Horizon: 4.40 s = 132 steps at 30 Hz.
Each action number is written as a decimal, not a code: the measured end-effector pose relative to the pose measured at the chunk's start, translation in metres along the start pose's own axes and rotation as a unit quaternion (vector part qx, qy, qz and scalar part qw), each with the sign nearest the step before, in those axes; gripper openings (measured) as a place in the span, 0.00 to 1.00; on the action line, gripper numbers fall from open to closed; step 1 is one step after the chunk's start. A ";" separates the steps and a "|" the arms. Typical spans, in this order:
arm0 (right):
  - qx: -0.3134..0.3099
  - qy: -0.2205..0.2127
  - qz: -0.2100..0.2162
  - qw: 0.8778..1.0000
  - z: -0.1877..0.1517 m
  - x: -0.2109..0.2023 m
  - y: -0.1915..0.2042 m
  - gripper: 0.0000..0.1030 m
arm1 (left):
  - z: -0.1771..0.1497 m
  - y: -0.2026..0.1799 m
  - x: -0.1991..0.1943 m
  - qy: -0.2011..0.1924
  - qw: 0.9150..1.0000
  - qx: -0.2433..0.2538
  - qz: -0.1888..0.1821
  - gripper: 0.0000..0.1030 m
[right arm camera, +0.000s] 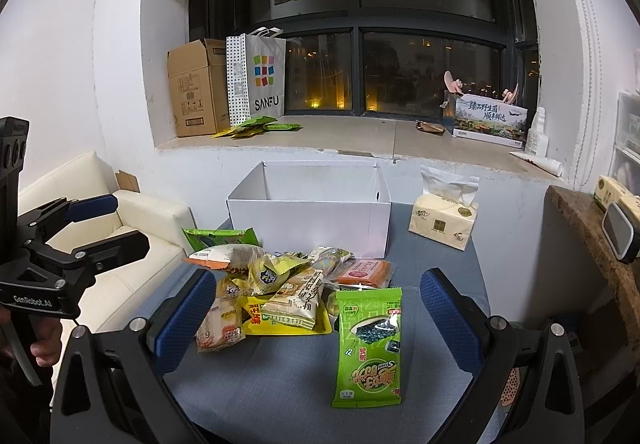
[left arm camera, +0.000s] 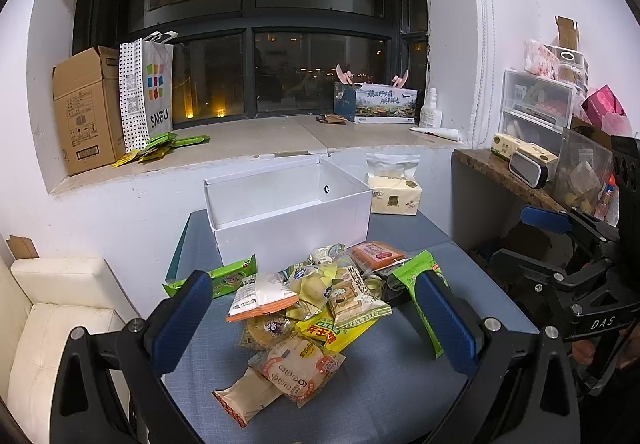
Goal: Organize snacks
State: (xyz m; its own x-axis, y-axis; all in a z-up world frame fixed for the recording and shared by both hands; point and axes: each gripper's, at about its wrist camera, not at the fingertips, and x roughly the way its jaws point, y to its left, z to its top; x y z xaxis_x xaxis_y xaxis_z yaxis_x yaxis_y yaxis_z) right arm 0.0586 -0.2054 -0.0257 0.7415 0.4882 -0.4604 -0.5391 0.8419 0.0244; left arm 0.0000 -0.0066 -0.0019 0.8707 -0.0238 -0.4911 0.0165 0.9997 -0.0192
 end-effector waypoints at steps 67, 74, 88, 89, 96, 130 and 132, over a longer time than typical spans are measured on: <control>0.024 0.161 -0.015 0.986 -0.046 0.115 -0.046 1.00 | -0.011 0.028 -0.002 -0.027 0.999 -0.024 -0.036 1.00; 0.073 0.224 -0.008 0.972 -0.076 0.154 -0.067 1.00 | -0.023 0.044 0.006 -0.014 0.999 -0.039 -0.034 1.00; 0.088 0.172 -0.005 0.981 -0.072 0.109 -0.064 0.63 | -0.030 0.080 0.025 0.030 0.998 0.046 -0.031 1.00; 0.088 0.162 -0.004 0.983 -0.068 0.103 -0.063 0.63 | -0.028 0.086 0.030 0.035 0.997 0.061 -0.034 1.00; 0.077 0.101 0.013 0.992 -0.042 0.070 -0.056 0.63 | -0.017 0.126 0.080 0.079 0.987 0.131 -0.039 1.00; 0.085 0.076 0.020 0.993 -0.038 0.063 -0.053 0.63 | 0.021 0.162 0.139 0.078 0.992 -0.031 -0.094 0.14; 0.089 0.073 0.029 0.993 -0.029 0.068 -0.053 0.63 | 0.034 0.155 0.127 0.046 0.991 -0.071 -0.100 0.14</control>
State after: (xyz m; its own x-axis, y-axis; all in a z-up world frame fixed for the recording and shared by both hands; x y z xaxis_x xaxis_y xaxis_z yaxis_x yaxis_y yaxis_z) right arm 0.1261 -0.2232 -0.0842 0.6382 0.5090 -0.5776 -0.4904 0.8471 0.2047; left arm 0.1294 0.1452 -0.0378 0.8079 -0.2294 -0.5428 0.1102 0.9637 -0.2432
